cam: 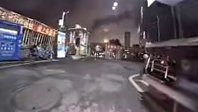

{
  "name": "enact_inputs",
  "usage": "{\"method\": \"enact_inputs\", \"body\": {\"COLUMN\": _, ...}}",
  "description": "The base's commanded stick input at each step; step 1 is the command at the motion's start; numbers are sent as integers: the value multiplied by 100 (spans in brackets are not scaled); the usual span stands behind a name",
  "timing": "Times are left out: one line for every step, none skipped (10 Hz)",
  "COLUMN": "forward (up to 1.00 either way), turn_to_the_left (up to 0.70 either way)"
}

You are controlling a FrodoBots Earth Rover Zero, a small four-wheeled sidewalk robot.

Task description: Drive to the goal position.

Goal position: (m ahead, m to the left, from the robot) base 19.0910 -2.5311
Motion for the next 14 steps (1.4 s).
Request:
{"method": "enact_inputs", "body": {"forward": 45, "turn_to_the_left": 0}}
{"method": "enact_inputs", "body": {"forward": 45, "turn_to_the_left": 0}}
{"method": "enact_inputs", "body": {"forward": 45, "turn_to_the_left": 0}}
{"method": "enact_inputs", "body": {"forward": 45, "turn_to_the_left": 0}}
{"method": "enact_inputs", "body": {"forward": 45, "turn_to_the_left": 0}}
{"method": "enact_inputs", "body": {"forward": 45, "turn_to_the_left": 0}}
{"method": "enact_inputs", "body": {"forward": 45, "turn_to_the_left": 0}}
{"method": "enact_inputs", "body": {"forward": 45, "turn_to_the_left": 0}}
{"method": "enact_inputs", "body": {"forward": 45, "turn_to_the_left": 0}}
{"method": "enact_inputs", "body": {"forward": 45, "turn_to_the_left": 0}}
{"method": "enact_inputs", "body": {"forward": 45, "turn_to_the_left": 0}}
{"method": "enact_inputs", "body": {"forward": 45, "turn_to_the_left": 0}}
{"method": "enact_inputs", "body": {"forward": 45, "turn_to_the_left": 0}}
{"method": "enact_inputs", "body": {"forward": 45, "turn_to_the_left": 0}}
